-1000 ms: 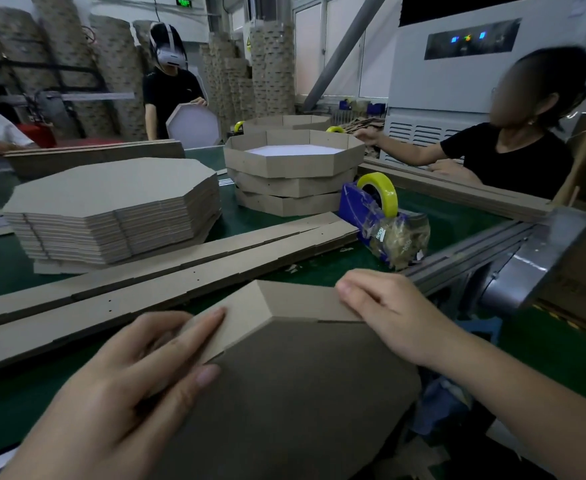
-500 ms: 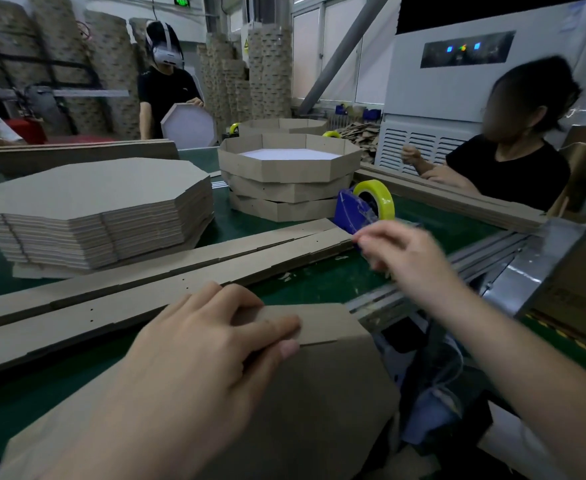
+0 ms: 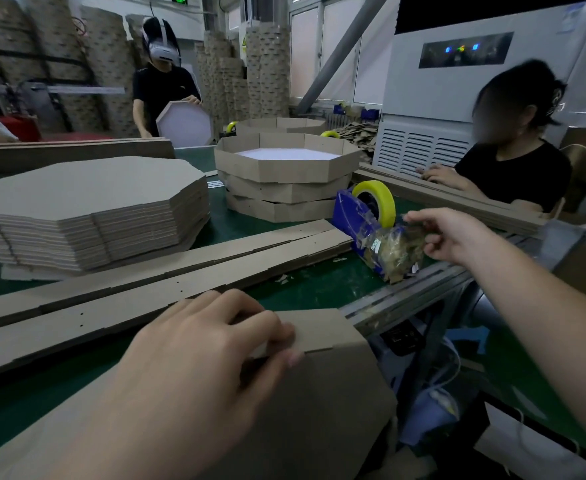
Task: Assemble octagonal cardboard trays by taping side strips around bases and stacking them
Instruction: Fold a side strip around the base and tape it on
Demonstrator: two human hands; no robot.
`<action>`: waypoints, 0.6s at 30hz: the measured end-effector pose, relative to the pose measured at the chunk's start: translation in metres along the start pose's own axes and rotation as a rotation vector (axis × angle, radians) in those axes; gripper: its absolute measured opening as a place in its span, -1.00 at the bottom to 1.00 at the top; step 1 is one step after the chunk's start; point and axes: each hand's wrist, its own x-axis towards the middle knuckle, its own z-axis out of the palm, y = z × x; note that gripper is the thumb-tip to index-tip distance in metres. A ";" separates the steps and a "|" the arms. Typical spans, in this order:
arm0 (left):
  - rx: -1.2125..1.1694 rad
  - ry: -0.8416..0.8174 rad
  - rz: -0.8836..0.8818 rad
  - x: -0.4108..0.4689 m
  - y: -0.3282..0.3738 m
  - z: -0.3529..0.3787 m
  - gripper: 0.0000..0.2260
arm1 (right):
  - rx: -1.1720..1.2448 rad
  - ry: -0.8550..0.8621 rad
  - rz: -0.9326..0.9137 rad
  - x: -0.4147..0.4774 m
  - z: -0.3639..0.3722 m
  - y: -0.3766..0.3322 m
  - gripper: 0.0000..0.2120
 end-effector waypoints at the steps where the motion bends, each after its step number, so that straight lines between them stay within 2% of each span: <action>1: 0.001 -0.001 0.004 0.000 0.000 0.000 -0.73 | 0.058 0.020 0.010 -0.001 0.002 -0.002 -0.88; 4: 0.004 -0.003 -0.002 -0.001 -0.001 0.002 -0.72 | 0.195 0.049 -0.057 -0.009 0.006 0.003 -0.89; 7: 0.000 0.010 -0.012 -0.001 -0.002 0.002 -0.71 | 0.476 -0.015 -0.239 -0.021 -0.002 0.030 -0.70; 9: 0.007 0.015 -0.007 -0.001 -0.002 0.001 -0.71 | 0.560 -0.070 -0.313 -0.028 -0.007 0.048 -0.58; 11: 0.010 0.014 -0.004 -0.001 -0.002 0.000 -0.71 | 0.406 0.006 -0.341 -0.031 -0.008 0.057 -0.55; 14: 0.001 -0.005 -0.017 -0.001 -0.002 -0.002 -0.69 | -0.225 0.287 -0.371 -0.032 -0.016 0.060 -0.68; 16: -0.005 -0.020 -0.020 -0.001 -0.003 -0.004 -0.69 | -0.576 0.429 -0.379 -0.042 -0.024 0.061 -0.68; 18: 0.005 -0.035 -0.012 0.000 -0.004 -0.005 -0.69 | -0.700 0.482 -0.471 -0.062 -0.023 0.059 -0.70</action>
